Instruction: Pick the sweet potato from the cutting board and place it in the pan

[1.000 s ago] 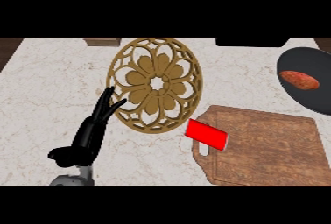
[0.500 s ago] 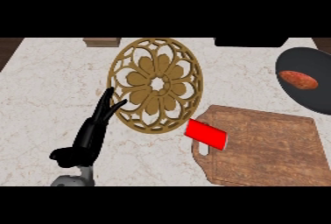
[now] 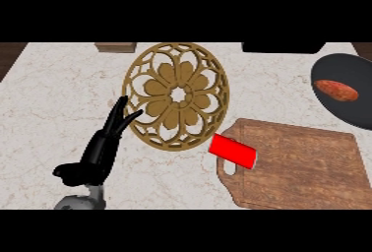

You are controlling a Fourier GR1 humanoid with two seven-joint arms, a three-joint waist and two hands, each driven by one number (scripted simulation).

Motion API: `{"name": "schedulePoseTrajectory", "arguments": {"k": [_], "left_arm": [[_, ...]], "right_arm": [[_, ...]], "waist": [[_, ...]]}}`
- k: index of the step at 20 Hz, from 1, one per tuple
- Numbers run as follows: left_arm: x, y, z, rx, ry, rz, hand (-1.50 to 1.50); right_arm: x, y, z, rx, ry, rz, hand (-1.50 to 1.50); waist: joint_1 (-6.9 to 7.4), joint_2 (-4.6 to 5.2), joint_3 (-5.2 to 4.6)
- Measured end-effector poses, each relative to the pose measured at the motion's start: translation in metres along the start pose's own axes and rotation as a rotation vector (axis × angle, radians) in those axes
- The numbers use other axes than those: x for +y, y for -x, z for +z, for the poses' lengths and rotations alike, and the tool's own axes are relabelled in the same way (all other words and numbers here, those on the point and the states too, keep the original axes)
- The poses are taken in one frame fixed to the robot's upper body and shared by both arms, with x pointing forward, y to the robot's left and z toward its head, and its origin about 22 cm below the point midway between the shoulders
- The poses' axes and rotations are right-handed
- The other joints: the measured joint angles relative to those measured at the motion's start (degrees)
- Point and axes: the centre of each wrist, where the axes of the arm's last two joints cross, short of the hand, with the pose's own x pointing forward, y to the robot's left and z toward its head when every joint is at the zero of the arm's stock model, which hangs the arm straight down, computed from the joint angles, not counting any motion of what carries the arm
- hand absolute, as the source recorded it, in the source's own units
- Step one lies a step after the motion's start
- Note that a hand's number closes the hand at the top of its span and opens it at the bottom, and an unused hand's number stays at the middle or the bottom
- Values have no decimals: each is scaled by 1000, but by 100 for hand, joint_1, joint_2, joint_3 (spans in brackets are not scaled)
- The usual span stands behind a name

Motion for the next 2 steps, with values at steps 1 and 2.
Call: {"name": "schedulePoseTrajectory", "arguments": {"k": [1,2], "left_arm": [[-3,-1,-2,3,2,-1,0],[-3,1,-1,3,1,-1,0]], "right_arm": [[0,-1,-2,-9,3,13,-150],[0,-2,-2,-18,6,23,-150]], "waist": [[2,2,0],[2,4,0]]}}
